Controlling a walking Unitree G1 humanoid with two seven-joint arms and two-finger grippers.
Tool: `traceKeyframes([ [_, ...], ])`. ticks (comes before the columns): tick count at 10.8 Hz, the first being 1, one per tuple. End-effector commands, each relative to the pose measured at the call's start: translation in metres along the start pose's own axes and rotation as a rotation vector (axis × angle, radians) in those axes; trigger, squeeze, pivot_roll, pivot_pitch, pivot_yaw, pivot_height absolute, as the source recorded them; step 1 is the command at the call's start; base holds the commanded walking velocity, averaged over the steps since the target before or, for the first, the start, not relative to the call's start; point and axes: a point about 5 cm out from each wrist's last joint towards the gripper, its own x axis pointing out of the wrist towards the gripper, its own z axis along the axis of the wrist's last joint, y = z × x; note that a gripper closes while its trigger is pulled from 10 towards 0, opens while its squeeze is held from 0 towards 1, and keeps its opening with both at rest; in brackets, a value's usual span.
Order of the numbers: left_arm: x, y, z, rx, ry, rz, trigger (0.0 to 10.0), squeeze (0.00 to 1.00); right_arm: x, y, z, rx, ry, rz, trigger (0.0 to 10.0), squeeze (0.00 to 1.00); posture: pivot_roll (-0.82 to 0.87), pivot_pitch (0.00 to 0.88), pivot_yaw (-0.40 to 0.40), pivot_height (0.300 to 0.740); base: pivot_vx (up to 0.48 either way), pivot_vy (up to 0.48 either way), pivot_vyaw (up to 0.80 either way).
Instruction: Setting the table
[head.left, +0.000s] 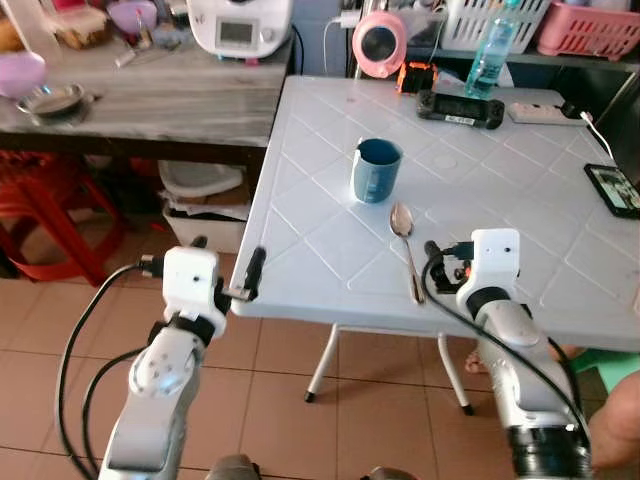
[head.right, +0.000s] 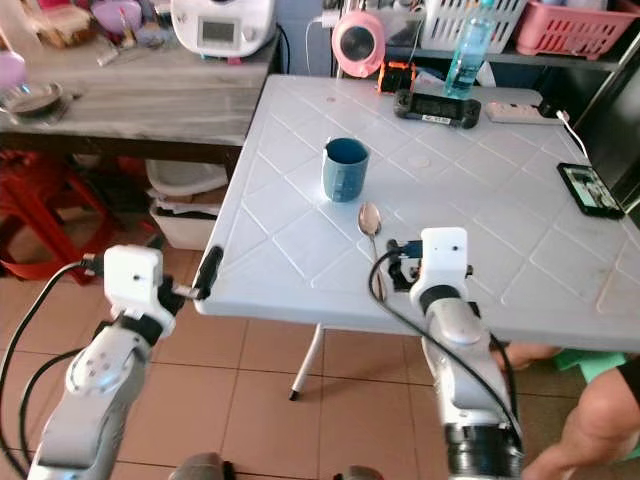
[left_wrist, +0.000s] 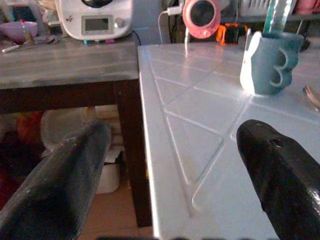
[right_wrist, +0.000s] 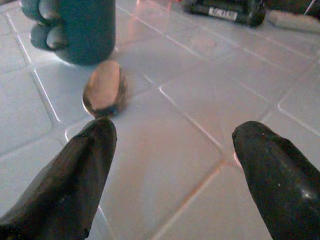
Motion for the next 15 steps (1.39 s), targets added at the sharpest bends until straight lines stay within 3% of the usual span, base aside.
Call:
traceKeyframes([
  [1,-0.002,0.001,0.002,0.011,0.005,-0.007,10.0,0.00,0.004,-0.004,0.002,0.002,0.021,0.022,10.0,0.00,0.06,0.000,0.011,0.740,0.000,0.000,0.00],
  [7,-0.015,0.007,0.003,0.030,0.064,-0.011,10.0,0.00,0.018,0.014,0.015,0.024,0.023,0.219,10.0,0.00,0.11,0.041,0.020,0.740,0.000,0.000,0.00],
  [15,-0.035,0.022,0.010,0.099,0.129,-0.043,10.0,0.00,0.025,0.018,0.011,0.109,0.072,0.204,10.0,0.00,0.18,0.093,0.070,0.740,0.000,0.000,0.00],
])
